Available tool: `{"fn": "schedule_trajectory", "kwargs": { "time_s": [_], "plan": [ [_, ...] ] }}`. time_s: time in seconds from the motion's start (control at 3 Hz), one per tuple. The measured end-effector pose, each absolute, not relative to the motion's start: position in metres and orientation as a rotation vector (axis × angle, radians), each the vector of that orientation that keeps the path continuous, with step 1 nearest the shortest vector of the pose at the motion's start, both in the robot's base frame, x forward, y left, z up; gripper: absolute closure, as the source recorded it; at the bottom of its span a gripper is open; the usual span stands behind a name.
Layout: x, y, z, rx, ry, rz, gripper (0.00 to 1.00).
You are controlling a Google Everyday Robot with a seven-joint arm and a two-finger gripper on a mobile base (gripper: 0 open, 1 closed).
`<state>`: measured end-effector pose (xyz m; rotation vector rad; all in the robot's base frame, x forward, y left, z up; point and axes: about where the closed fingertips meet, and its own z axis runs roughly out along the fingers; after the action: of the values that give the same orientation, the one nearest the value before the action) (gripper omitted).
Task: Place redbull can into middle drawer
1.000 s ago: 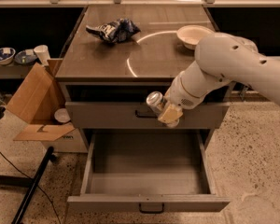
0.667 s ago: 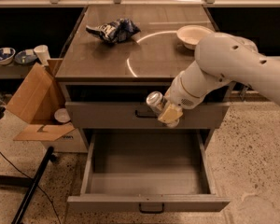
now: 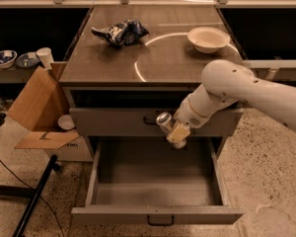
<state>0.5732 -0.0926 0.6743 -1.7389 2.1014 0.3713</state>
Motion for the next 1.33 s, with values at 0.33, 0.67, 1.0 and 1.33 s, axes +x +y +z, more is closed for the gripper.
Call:
{"fn": "schedule_trajectory", "kwargs": {
  "time_s": [0.33, 0.67, 1.0, 1.33],
  "plan": [
    [0.571, -0.096, 0.621, -1.707, 2.123, 0.465, 1.00],
    [0.550, -0.095, 0.599, -1.655, 2.137, 0.495, 1.00],
    [0.532, -0.093, 0.585, -1.633, 2.151, 0.496, 1.00],
    [0.529, -0.097, 0.555, -1.644, 2.178, 0.480, 1.00]
  ]
}}
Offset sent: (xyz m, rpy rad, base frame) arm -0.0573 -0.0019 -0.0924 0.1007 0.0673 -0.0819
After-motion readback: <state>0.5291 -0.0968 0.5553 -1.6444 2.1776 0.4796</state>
